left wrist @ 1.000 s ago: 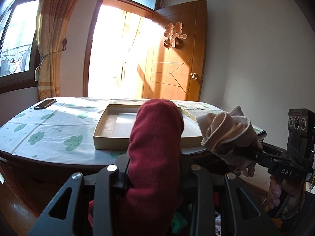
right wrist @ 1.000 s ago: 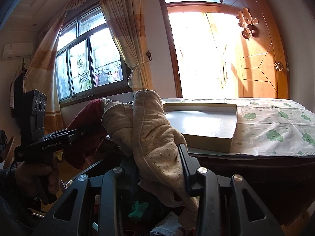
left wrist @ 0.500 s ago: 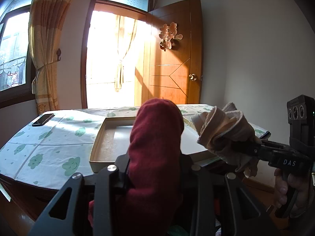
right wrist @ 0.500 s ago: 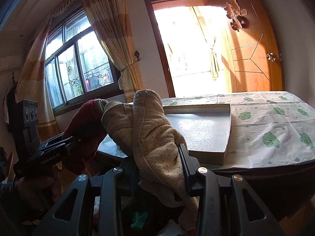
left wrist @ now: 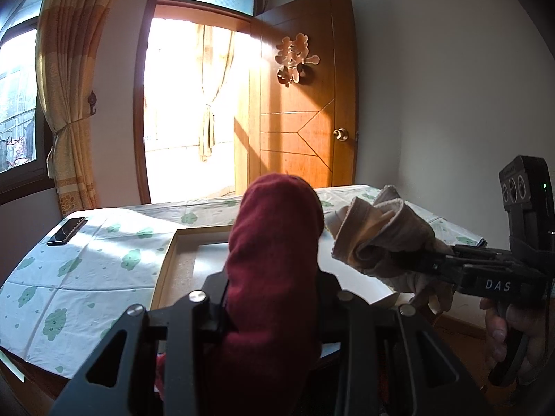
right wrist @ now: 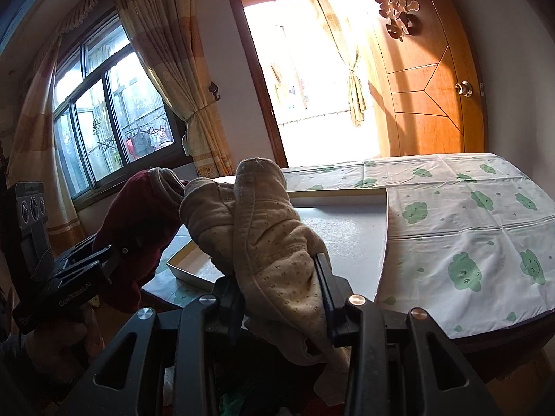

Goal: Take underwear out of drawer

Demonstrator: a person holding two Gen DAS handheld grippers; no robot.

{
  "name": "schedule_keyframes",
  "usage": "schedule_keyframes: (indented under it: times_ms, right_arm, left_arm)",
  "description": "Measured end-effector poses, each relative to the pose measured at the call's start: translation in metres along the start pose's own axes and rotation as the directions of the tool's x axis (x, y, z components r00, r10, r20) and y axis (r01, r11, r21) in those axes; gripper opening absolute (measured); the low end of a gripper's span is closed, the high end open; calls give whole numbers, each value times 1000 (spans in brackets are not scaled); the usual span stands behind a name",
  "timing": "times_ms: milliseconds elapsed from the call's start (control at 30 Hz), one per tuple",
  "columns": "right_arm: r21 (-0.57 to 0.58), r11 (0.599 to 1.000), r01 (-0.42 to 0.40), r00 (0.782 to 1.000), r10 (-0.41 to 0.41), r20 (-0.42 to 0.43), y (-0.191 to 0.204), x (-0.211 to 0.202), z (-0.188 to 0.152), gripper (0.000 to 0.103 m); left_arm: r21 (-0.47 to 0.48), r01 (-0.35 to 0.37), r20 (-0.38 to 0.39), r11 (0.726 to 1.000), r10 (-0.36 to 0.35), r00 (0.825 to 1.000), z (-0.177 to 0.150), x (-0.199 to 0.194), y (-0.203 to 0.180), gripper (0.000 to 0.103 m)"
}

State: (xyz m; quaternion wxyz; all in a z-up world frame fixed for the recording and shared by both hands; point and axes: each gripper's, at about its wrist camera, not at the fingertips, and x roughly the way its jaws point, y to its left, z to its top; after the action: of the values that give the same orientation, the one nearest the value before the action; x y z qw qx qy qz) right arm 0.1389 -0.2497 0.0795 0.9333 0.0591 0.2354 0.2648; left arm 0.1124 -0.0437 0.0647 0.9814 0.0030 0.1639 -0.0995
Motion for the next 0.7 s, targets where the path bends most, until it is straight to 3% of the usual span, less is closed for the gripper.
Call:
schedule_keyframes:
  times_ms: [700]
  right_arm:
    - [180, 982, 54, 993, -34, -113, -50, 74, 65, 39]
  left_arm:
    - [-99, -3, -124, 995, -9, 992, 42, 96, 13, 34]
